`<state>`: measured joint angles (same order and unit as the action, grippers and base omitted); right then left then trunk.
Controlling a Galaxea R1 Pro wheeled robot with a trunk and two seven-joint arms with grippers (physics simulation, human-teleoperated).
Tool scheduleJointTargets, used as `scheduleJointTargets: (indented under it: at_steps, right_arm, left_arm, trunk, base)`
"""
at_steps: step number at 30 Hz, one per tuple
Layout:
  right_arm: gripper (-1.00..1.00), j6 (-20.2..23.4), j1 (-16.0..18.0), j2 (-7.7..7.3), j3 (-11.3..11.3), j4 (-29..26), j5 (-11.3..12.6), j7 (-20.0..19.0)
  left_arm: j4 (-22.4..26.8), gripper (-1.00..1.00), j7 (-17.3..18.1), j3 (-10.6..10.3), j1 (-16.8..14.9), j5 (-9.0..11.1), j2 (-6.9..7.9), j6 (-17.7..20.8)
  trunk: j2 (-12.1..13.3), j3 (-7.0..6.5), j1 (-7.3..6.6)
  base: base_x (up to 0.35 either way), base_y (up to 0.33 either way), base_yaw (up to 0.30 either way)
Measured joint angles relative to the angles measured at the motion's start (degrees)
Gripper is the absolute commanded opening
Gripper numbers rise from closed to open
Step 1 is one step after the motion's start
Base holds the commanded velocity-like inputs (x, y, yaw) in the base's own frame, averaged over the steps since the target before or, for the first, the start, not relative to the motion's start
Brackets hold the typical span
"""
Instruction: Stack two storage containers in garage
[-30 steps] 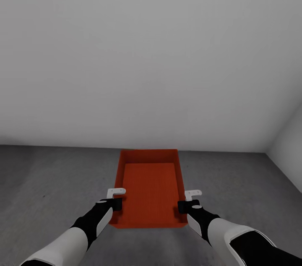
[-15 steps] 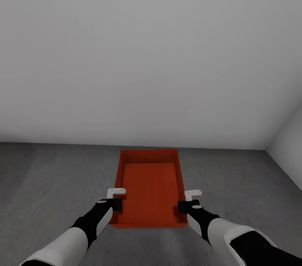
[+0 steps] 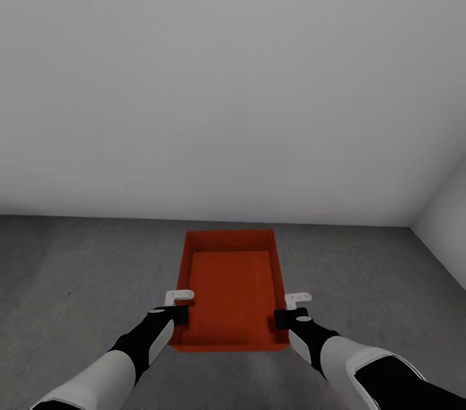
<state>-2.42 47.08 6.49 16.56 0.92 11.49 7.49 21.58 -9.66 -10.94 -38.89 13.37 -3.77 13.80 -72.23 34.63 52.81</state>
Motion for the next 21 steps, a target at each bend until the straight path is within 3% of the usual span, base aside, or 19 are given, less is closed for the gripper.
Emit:
scheduleJointTargets:
  at_steps: [21]
  right_arm:
    - [-1.0,0.0,0.0,0.0,0.0,0.0,0.0,0.0]
  left_arm:
    - [0.0,-1.0,0.0,0.0,0.0,0.0,0.0,0.0]
  trunk:
    - [0.0,1.91,0.0]
  base:
    - [0.0,0.0,0.0]
